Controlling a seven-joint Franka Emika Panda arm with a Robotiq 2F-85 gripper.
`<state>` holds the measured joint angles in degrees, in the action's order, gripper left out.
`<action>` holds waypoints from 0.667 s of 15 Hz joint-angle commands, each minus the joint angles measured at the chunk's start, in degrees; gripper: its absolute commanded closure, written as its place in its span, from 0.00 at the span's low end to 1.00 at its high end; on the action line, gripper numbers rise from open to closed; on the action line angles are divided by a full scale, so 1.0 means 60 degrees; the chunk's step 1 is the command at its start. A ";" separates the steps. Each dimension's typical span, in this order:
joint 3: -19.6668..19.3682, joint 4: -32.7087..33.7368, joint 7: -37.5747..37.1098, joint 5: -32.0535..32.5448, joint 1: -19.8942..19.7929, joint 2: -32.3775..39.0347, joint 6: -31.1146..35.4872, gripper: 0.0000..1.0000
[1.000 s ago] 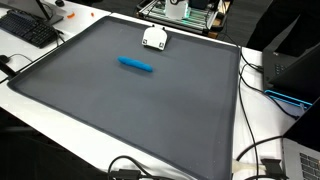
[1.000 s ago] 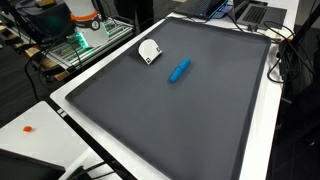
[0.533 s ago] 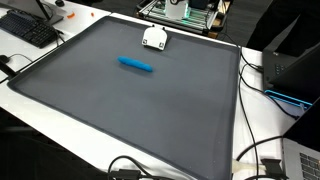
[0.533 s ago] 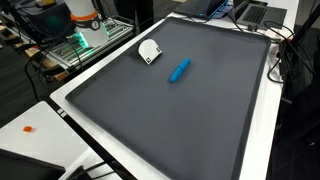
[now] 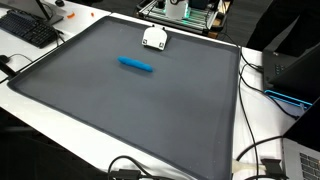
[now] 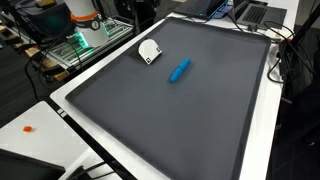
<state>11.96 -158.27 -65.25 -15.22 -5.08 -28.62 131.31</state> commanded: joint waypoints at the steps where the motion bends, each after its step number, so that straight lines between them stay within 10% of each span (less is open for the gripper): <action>1: 0.0024 0.0011 -0.0842 0.0054 0.0177 0.0844 0.0757 0.00; 10: -0.0300 0.0128 -0.0655 0.0168 0.0360 0.0791 0.0551 0.00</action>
<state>11.57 -157.52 -68.60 -15.02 -4.23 -23.93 134.60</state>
